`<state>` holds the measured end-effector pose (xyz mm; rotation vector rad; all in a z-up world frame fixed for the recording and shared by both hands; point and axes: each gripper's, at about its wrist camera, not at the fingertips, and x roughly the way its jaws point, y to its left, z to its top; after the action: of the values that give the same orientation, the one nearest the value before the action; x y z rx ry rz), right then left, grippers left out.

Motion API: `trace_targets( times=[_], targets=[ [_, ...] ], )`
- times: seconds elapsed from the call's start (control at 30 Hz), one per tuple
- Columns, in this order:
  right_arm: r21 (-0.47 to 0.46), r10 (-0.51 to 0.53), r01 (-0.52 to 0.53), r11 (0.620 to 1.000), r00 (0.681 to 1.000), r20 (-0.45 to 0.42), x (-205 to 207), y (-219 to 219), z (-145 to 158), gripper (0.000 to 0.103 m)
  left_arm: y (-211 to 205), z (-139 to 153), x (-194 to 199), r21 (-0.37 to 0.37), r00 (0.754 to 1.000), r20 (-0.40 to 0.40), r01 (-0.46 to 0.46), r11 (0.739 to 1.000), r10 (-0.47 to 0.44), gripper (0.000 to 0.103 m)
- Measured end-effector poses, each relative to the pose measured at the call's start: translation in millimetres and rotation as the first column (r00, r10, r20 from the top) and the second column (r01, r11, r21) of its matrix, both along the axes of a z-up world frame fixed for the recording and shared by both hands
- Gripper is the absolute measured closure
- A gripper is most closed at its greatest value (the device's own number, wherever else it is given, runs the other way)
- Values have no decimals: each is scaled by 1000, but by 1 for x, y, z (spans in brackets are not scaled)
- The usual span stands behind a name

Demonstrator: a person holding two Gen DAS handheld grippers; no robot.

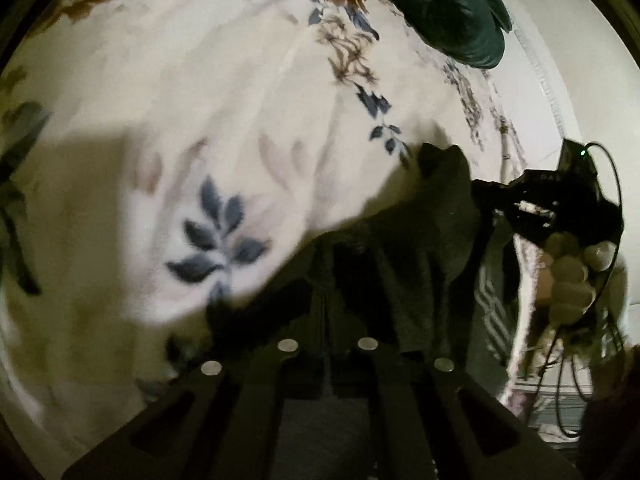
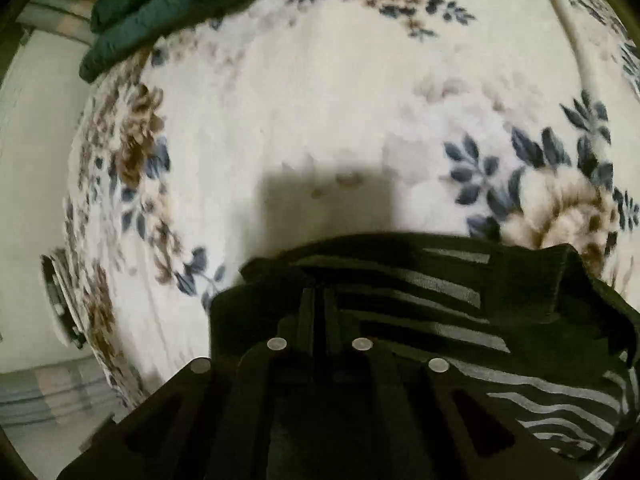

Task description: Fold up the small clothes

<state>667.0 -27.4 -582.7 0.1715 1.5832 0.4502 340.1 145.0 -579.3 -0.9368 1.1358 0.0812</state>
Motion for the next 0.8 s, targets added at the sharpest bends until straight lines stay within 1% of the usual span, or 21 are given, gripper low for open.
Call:
trace_targets(
  times=[0.03,0.07,0.1,0.13,0.17,0.2,0.27,0.3,0.33,0.37,0.4,0.43,0.47,0.5,0.53,0.57,0.63,0.7,0.77,0.8],
  targets=[
    [15,-13,13,1000,1000,-3,-1,-4,1,72,-1,0,2,-22,1000,-1,-1,1000,0,95],
    [24,-20,20,999,1000,2,-3,-10,2,60,-1,0,3,-45,1000,-1,-5,999,5,87],
    [32,-26,26,999,1000,6,-5,-14,2,59,-2,1,5,-79,1000,9,-16,997,17,81],
    [34,-24,24,999,1000,1,-7,-18,0,59,-3,2,6,-106,999,24,-25,994,27,69],
    [29,-21,21,999,1000,-6,-10,-22,-1,59,-5,3,7,-124,999,36,-33,992,37,63],
    [25,-20,21,999,1000,-7,-13,-26,-3,59,-8,4,9,-140,998,48,-43,989,50,62],
    [18,-5,6,1000,1000,-16,-18,-33,-6,59,-12,3,15,-165,997,51,-44,985,53,62],
    [17,-1,1,1000,1000,-16,-21,-38,-8,59,-16,2,19,-165,997,56,-44,985,54,62],
    [23,8,-7,1000,1000,-23,-24,-42,-11,59,-19,2,21,-149,997,62,-46,988,56,65],
    [22,15,-14,1000,999,-33,-27,-44,-14,59,-21,1,23,-124,997,61,-47,991,55,87],
    [26,21,-20,999,999,-43,-29,-46,-17,59,-24,-2,27,-105,998,51,-38,994,43,97],
    [32,25,-23,999,999,-45,-31,-48,-19,58,-24,-3,27,-93,998,45,-37,995,42,97],
    [43,36,-34,999,998,-43,-33,-48,-19,61,-23,-2,28,-83,998,50,-43,996,47,98],
    [47,44,-42,998,999,-31,-34,-48,-19,70,-23,0,26,-69,997,56,-45,997,49,98],
    [47,50,-49,998,998,-23,-35,-47,-18,96,-22,4,23,-53,997,62,-45,998,48,98],
    [43,50,-50,998,999,-16,-35,-46,-16,98,-21,6,20,-45,997,65,-45,998,48,98],
    [3,42,-42,999,998,49,-34,-45,-7,99,-18,12,13,-34,996,68,-47,998,49,98],
    [-14,14,-13,1000,997,80,-29,-46,-1,99,-16,14,9,-32,997,74,-36,999,39,98],
    [-10,13,-12,1000,998,64,-24,-46,-2,99,-15,13,8,-22,997,70,-26,999,27,98],
    [-1,26,-26,1000,999,29,-22,-45,-6,98,-14,10,9,-46,997,71,-10,999,13,98]
  ],
)
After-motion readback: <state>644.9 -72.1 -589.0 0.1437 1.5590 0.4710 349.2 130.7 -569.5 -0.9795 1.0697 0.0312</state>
